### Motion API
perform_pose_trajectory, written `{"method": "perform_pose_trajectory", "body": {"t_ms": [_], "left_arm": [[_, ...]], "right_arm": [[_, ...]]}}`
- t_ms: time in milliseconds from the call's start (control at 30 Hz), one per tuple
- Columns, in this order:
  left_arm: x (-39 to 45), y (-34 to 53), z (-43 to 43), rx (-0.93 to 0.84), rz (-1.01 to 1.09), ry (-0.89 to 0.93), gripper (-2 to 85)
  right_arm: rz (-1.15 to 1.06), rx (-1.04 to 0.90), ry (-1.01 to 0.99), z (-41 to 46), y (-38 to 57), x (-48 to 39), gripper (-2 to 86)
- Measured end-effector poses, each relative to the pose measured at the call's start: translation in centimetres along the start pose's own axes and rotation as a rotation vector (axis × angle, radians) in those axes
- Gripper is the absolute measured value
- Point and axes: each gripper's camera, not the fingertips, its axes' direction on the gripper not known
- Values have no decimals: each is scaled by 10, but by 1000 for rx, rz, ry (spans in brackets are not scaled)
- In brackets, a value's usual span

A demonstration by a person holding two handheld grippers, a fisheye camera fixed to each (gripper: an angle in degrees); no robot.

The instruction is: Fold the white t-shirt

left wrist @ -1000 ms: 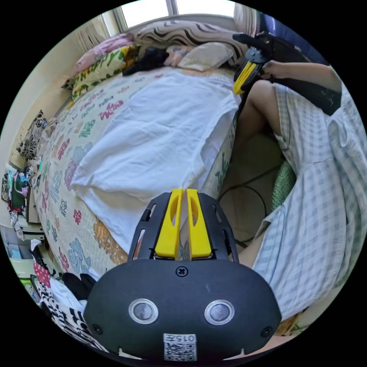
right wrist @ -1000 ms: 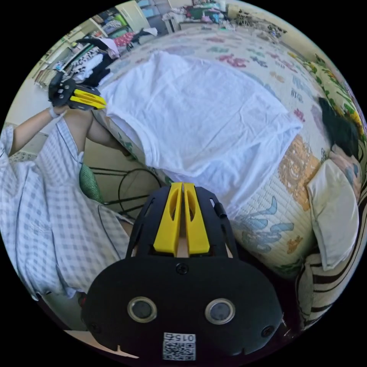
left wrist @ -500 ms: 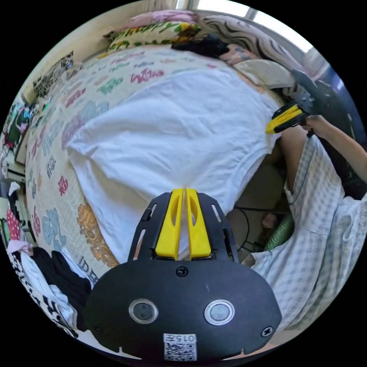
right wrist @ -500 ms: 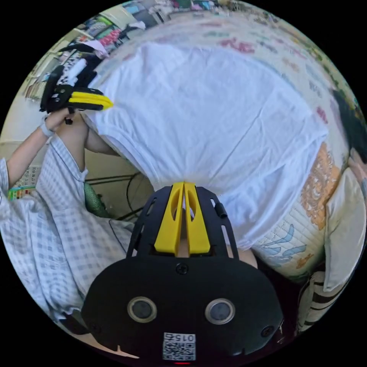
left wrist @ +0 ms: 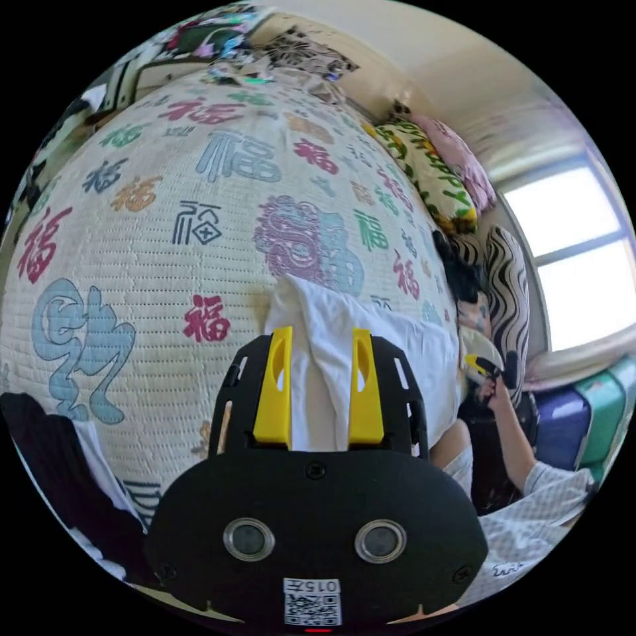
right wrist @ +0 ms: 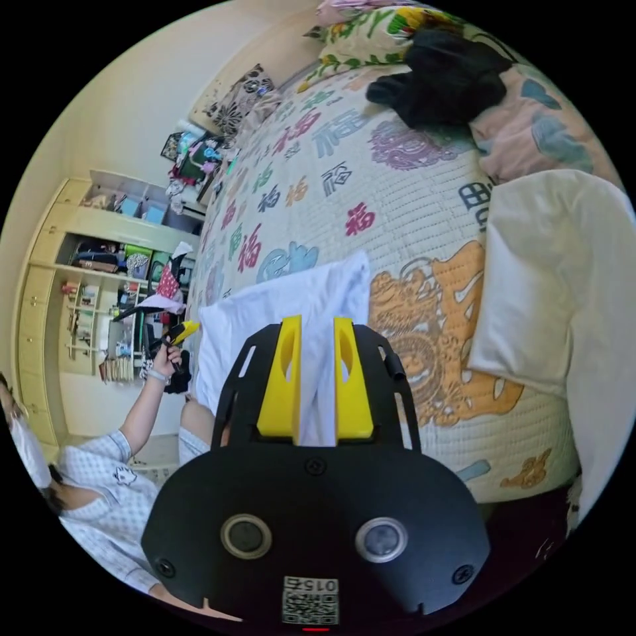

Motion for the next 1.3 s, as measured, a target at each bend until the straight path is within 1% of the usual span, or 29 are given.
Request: {"method": "perform_pose_trajectory", "body": {"t_ms": [167, 300, 367, 467, 600, 733, 800, 867, 900, 967, 1033, 1067, 1133, 1167, 1200, 1233, 1300], "left_arm": [[-38, -33, 6, -5, -117, 89, 118], [-50, -44, 1, -35, -100, 109, 77], [-56, -47, -7, -57, -59, 178, 32], [-59, -50, -21, -28, -14, 168, 4], [-61, -56, -28, -18, 10, 146, -2], [-70, -53, -21, -48, 0, 94, 0], [-73, -47, -22, -23, -11, 110, 4], [-71, -37, -34, -1, 0, 74, 18], [-69, -33, -40, 7, 9, 58, 23], [-59, -9, -69, 27, 59, -3, 52], [-44, 20, -92, 33, 119, -45, 67], [-34, 44, -105, 31, 142, -75, 73], [-19, 84, -118, 18, 165, -129, 78], [-12, 111, -121, -2, 158, -176, 80], [-9, 124, -122, -8, 152, -200, 81], [-5, 149, -121, -17, 120, -260, 84], [-4, 180, -118, -7, 62, -309, 85]], "right_arm": [[78, -14, -10, 28, -33, 27, 81], [101, -81, 40, 59, -46, 31, 47], [115, -78, 11, 65, -46, 34, 38], [122, -55, -16, 71, -40, 35, 25], [129, -34, -35, 86, -34, 29, 14], [138, -51, 14, 121, -31, 14, 17], [140, -45, 13, 136, -27, 4, 26], [133, -39, 15, 145, -22, -7, 40], [119, -25, 69, 146, -17, -19, 45], [34, -24, 214, 148, -9, -49, 49], [-188, -38, 393, 162, 9, -111, 52], [-246, -37, 422, 168, 14, -129, 52], [-486, -20, 504, 199, 36, -206, 53], [-550, -8, 528, 209, 41, -228, 53], [-686, 23, 588, 233, 53, -272, 55], [-822, 74, 653, 261, 66, -316, 54], [-973, 168, 704, 307, 84, -375, 45]]}}
